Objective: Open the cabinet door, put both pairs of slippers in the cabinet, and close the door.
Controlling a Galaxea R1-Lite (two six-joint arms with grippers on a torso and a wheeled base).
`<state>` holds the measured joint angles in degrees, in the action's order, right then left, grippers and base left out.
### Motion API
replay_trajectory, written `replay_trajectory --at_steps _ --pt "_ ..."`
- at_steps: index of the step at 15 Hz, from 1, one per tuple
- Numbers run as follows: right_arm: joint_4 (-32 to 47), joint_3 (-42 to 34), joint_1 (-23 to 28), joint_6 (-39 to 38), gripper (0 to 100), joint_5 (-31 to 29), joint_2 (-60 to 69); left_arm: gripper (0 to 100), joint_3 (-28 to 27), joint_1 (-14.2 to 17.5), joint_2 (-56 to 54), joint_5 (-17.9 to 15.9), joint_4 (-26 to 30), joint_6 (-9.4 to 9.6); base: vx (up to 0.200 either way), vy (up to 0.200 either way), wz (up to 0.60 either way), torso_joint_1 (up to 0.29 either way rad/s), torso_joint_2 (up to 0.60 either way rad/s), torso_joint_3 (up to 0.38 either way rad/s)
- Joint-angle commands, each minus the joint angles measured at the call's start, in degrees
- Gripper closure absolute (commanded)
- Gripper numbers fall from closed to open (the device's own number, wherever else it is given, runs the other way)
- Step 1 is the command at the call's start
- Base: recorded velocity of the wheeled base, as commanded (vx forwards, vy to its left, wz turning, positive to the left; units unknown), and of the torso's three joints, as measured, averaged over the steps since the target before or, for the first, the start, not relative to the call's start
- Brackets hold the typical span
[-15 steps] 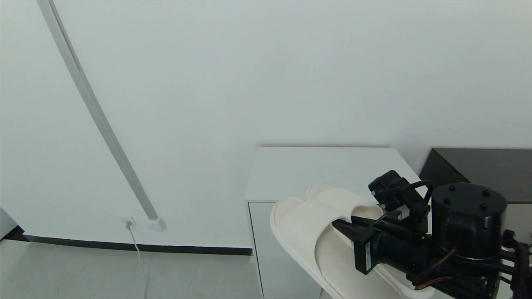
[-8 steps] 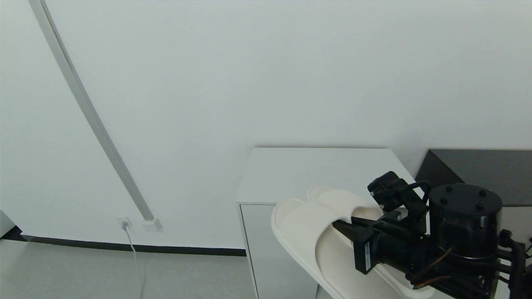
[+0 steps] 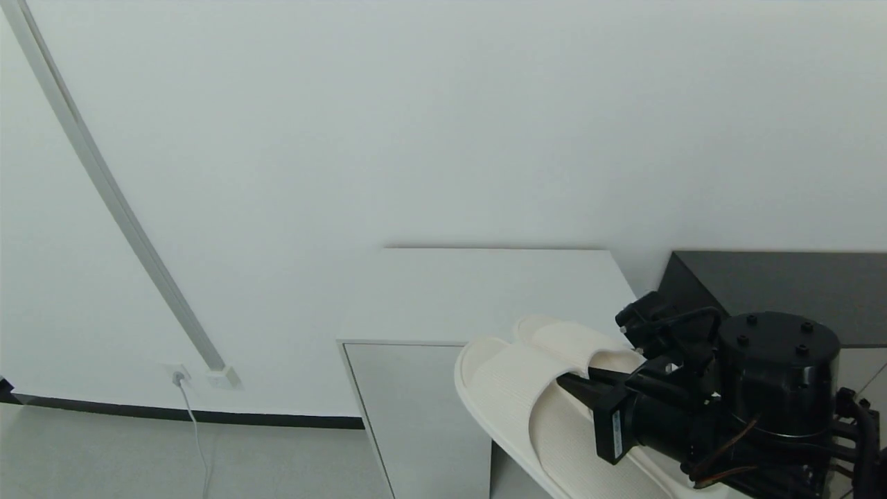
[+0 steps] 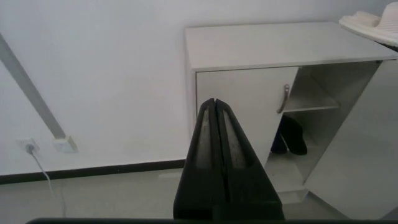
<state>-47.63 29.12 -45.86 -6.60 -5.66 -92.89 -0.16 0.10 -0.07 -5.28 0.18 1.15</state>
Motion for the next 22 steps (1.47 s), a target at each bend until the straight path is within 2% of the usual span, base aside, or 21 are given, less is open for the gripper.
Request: replay_trajectory --at_steps 1,4,22 --pt "0.0 0.0 0.0 0.0 100 0.0 -0.3 100 0.0 0.0 0.1 0.0 0.0 0.0 0.0 -0.2 0.0 -0.002 0.01 0.002" --pt "-0.1 -0.4 0.0 0.0 100 0.0 -0.3 100 0.0 0.0 0.1 0.1 0.0 -0.09 0.0 -0.2 0.0 0.002 0.0 0.002" --pt "-0.2 -1.3 -0.5 1.1 100 0.3 -1.3 100 0.0 0.0 0.1 0.1 0.0 -0.09 0.0 0.0 -0.03 0.0 0.0 0.0"
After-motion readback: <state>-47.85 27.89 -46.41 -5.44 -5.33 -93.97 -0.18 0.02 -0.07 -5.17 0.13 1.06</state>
